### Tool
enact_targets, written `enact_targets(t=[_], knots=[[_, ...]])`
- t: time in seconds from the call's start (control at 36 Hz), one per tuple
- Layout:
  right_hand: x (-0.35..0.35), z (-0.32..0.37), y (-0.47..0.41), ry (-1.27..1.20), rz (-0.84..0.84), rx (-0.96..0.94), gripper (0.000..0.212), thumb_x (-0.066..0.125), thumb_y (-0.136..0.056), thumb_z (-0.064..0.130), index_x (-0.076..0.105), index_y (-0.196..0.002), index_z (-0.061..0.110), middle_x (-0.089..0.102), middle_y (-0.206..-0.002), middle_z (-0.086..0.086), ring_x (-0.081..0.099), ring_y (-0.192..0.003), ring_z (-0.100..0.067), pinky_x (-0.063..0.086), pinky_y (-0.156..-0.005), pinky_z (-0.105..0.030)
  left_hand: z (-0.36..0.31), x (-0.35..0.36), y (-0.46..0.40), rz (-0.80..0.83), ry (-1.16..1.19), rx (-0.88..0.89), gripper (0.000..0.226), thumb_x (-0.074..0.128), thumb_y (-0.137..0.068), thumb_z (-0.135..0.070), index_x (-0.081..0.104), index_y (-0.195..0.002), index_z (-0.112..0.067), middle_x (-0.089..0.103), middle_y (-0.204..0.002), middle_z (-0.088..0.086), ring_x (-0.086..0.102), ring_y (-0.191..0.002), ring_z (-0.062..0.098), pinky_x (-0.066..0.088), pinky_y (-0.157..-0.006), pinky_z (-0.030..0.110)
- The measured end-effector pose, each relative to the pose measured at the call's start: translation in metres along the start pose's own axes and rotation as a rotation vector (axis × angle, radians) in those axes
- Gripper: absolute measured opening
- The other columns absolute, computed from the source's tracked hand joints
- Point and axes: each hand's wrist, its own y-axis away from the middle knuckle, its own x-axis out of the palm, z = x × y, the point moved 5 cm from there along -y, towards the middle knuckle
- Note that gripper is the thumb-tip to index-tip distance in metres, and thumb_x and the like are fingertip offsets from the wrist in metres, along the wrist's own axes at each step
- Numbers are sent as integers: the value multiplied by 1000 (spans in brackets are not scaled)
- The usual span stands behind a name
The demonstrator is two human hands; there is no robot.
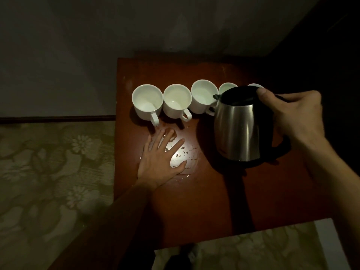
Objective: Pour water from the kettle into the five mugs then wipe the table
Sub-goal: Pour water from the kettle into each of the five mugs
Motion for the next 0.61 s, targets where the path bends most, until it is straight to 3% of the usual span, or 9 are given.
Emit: enact_targets(t=[0.17,0.28,0.47,0.61], knots=[[-12,13,0,-16,-1,35,22,79,-95,49,68,-84,33,73,-90,10,74,-82,-5,61,-75,-32,0,2,0,26,-25,5,73,33,-92,-78,27,-158,-48,12,-172,0,0,-159,22,0,-126,54],[-17,21,-1,4,8,40,26,80,-94,49,70,-88,26,74,-91,6,72,-78,-7,58,-70,-31,1,1,0,27,-26,7,73,32,-92,-78,27,-158,-47,12,-172,0,1,-159,22,1,-126,54],[-21,27,0,6,18,43,26,80,-93,50,66,-83,31,74,-87,5,74,-77,-8,61,-75,-34,0,-2,0,11,-34,10,73,34,-92,-77,29,-158,-46,16,-171,1,5,-159,22,3,-126,55],[-21,28,-1,18,22,51,28,80,-91,54,70,-84,29,75,-87,4,72,-71,-8,57,-66,-33,0,-1,0,23,-33,4,73,33,-92,-78,27,-158,-47,14,-172,0,3,-159,22,3,-126,55]])
